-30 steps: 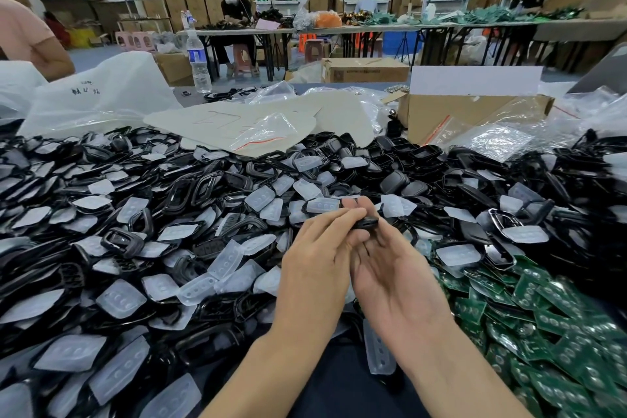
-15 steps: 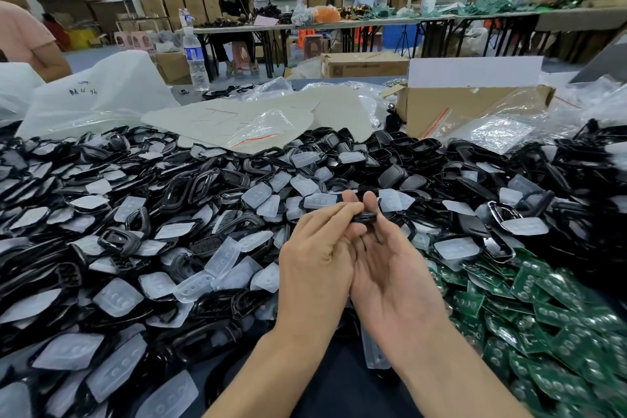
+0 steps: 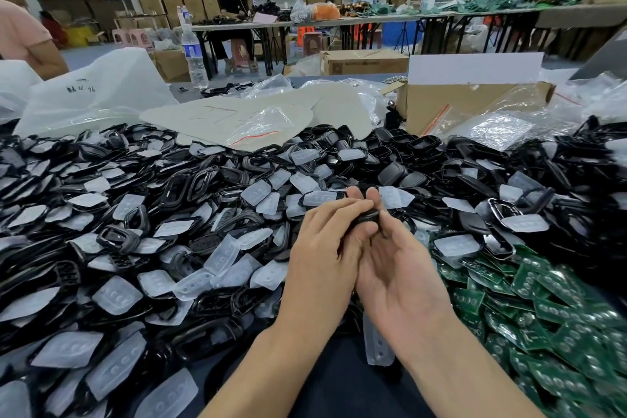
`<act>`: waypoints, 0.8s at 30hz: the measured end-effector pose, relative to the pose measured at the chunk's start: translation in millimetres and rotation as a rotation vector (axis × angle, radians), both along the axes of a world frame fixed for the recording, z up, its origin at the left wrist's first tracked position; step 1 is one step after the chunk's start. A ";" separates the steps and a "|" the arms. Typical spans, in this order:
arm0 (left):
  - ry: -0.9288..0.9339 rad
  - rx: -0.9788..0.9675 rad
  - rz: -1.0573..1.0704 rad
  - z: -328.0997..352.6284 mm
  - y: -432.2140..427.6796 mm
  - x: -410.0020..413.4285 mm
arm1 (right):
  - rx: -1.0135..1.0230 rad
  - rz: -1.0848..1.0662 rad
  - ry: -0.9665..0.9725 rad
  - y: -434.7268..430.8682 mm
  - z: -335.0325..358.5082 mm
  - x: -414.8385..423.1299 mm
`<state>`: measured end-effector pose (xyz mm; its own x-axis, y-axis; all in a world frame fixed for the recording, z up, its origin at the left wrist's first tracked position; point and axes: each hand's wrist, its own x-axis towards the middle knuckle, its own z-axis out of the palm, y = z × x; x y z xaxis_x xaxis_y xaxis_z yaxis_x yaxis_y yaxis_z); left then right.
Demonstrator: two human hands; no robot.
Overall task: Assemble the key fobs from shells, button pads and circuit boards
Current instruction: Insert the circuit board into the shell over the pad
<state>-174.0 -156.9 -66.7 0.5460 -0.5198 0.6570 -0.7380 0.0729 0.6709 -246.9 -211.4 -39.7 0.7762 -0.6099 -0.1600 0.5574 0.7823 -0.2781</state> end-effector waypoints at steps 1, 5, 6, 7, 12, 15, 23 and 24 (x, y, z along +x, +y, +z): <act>0.005 0.005 -0.004 0.2 0.5 0.0 | -0.028 -0.005 0.008 -0.5 -0.8 -0.2; 0.215 -0.029 -0.058 5.4 5.7 3.4 | -0.333 -0.037 0.160 -1.5 -2.9 1.0; 0.310 -0.052 -0.090 6.5 6.8 5.9 | -0.437 -0.056 0.203 -2.2 -3.6 1.3; 0.384 -0.071 -0.116 7.2 7.8 8.7 | -0.545 -0.081 0.251 -2.9 -4.7 1.0; 0.649 -0.043 -0.233 12.0 13.0 21.2 | -1.075 -0.231 0.503 -8.3 -9.6 -4.5; 0.843 -0.067 -0.308 16.5 14.5 25.8 | -1.208 -0.241 0.491 -10.8 -10.5 -4.4; 1.000 -0.139 -0.447 21.3 13.5 23.8 | -1.256 -0.282 0.478 -13.2 -13.1 -3.4; 0.931 -0.129 -0.439 21.0 14.2 22.4 | -1.231 -0.307 0.487 -13.1 -13.2 -3.2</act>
